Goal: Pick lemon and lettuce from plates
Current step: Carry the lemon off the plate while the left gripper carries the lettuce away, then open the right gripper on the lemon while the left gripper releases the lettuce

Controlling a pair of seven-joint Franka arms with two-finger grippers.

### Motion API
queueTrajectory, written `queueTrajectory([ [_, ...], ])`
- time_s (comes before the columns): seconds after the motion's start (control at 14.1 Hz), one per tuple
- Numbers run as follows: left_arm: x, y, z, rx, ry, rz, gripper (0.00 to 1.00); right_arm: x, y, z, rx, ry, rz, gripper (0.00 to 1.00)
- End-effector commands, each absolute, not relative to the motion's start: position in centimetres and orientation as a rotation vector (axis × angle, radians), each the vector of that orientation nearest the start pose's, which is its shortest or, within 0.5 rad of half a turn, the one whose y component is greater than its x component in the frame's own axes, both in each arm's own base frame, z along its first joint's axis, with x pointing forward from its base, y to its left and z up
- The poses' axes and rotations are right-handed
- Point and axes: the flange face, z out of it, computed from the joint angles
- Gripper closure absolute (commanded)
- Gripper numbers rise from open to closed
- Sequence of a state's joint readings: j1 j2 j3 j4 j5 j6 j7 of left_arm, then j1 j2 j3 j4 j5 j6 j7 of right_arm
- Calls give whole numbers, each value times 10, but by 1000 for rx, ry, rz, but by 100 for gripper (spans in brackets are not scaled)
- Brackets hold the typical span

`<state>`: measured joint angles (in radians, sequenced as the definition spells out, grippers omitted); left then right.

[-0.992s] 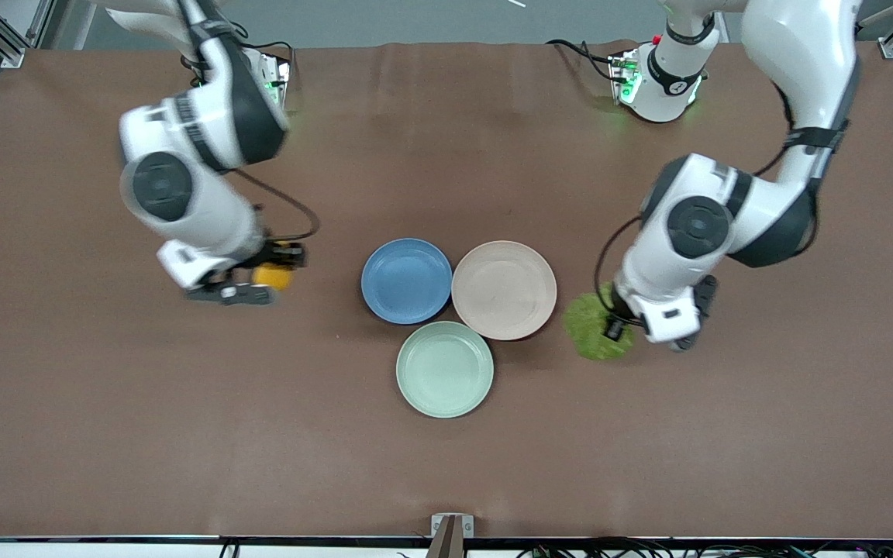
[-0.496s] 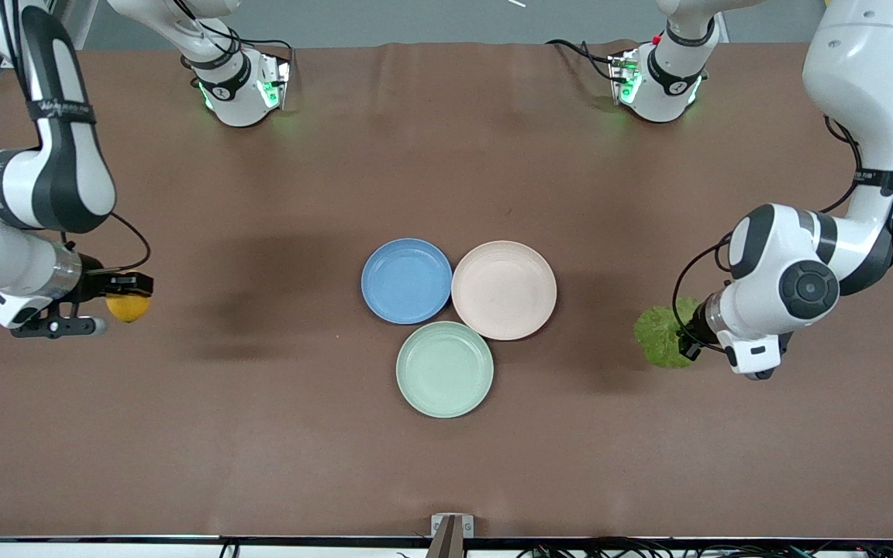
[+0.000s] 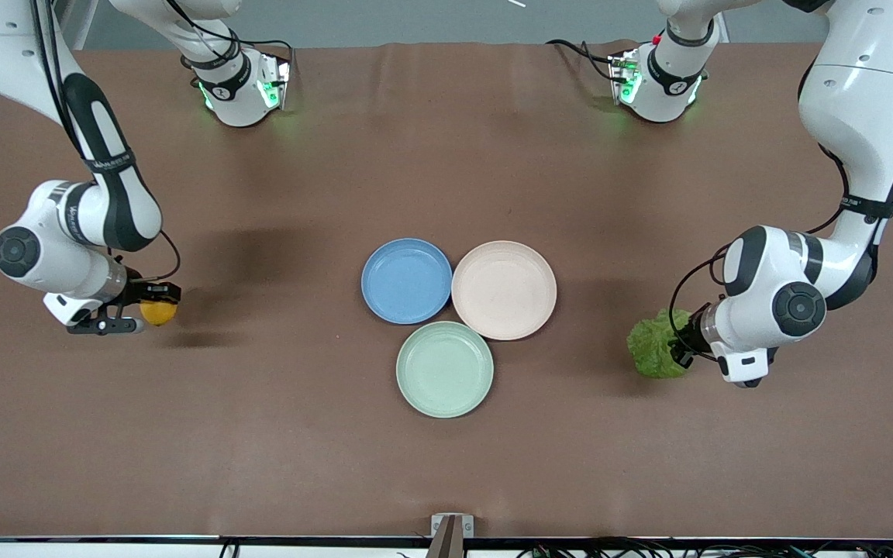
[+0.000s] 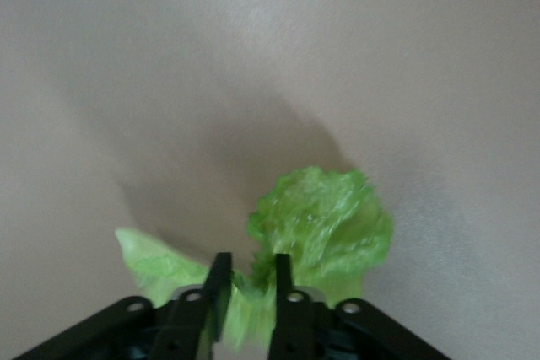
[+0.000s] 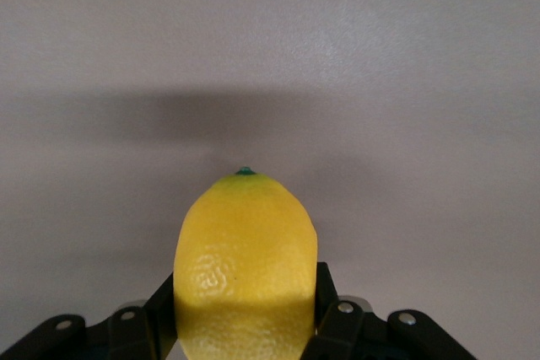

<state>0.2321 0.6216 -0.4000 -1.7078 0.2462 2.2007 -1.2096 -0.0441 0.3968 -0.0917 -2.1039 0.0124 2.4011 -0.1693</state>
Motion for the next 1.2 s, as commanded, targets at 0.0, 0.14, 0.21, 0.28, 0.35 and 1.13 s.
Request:
queueTrajectory([
  [0.0, 664, -76, 303, -2807, -1373, -16, 0, 567, -75, 204, -3151, -51, 128, 67],
  [0.14, 663, -73, 364, -2834, -1294, -106, 0, 569, -74, 196, -3156, -54, 105, 66],
  [0.21, 662, -71, 384, -2843, -1235, -109, 0, 570, -73, 193, -3156, -57, 102, 66],
  [0.28, 662, -69, 406, -2860, -1148, -105, 0, 571, -73, 190, -3156, -55, 97, 66],
  [0.35, 661, -67, 422, -2880, -1055, -97, 0, 572, -73, 188, -3157, -55, 93, 66],
  [1.13, 600, -58, 583, -3054, -284, -86, 0, 565, -53, 385, -3128, 64, 145, 0],
])
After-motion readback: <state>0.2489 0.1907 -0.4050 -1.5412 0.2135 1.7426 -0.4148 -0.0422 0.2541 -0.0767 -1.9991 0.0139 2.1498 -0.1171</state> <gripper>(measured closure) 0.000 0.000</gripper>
